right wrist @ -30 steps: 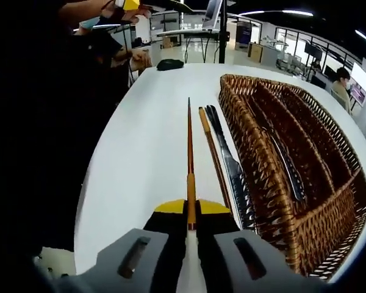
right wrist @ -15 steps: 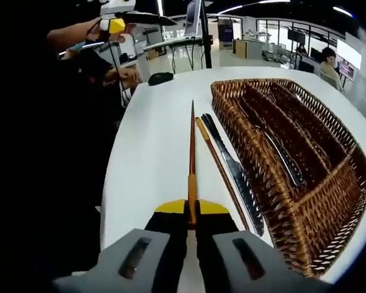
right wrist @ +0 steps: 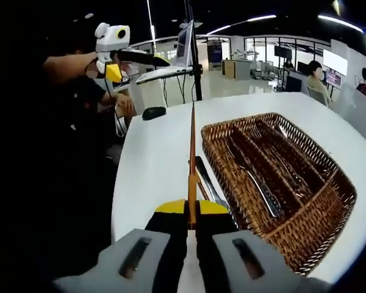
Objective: Arrange the knives, forks, and spoons in their matching storage slots by inserting each utensil handle-first until every utensil is classified and aligned in the correct compartment
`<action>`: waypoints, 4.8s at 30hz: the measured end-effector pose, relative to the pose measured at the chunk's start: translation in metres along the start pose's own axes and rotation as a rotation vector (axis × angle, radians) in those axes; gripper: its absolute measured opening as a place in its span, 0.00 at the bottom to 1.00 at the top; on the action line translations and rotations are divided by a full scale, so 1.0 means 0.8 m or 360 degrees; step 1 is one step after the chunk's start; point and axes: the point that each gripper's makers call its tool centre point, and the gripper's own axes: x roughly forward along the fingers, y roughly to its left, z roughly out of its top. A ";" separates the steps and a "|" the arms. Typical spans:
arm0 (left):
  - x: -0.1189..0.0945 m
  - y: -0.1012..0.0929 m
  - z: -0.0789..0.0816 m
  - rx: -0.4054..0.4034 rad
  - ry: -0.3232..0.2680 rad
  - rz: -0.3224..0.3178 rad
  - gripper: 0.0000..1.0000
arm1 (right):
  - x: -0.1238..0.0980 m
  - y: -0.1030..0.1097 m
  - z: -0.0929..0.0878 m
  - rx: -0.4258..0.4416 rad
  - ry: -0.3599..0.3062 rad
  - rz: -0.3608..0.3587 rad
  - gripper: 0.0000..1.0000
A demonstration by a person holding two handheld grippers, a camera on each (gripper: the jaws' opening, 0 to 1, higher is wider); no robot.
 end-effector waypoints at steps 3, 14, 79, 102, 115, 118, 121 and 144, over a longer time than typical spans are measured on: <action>0.001 -0.001 0.000 0.0002 -0.0004 -0.0008 1.00 | -0.008 -0.008 0.012 0.0007 -0.0021 -0.0049 0.01; 0.011 -0.005 0.006 0.0027 -0.0015 -0.0046 1.00 | -0.058 -0.059 0.002 0.0087 0.0077 -0.0496 0.01; 0.034 -0.026 0.028 0.0094 -0.0068 -0.0117 1.00 | -0.184 -0.142 -0.057 0.1012 -0.0011 -0.1309 0.01; 0.025 -0.006 0.028 0.0068 -0.0061 -0.0078 1.00 | -0.146 -0.189 -0.047 0.1026 0.0018 -0.1299 0.01; 0.021 -0.001 0.033 0.0071 -0.0070 -0.0066 1.00 | -0.132 -0.193 -0.058 0.1045 0.0067 -0.1282 0.01; 0.021 0.000 0.034 0.0070 -0.0071 -0.0063 1.00 | -0.128 -0.193 -0.064 0.1052 0.0081 -0.1278 0.01; 0.020 0.002 0.034 0.0071 -0.0066 -0.0060 1.00 | -0.124 -0.192 -0.069 0.1055 0.0092 -0.1272 0.01; 0.021 0.012 0.028 0.0048 -0.0055 -0.0031 1.00 | -0.095 -0.176 -0.107 0.1067 0.0244 -0.1237 0.01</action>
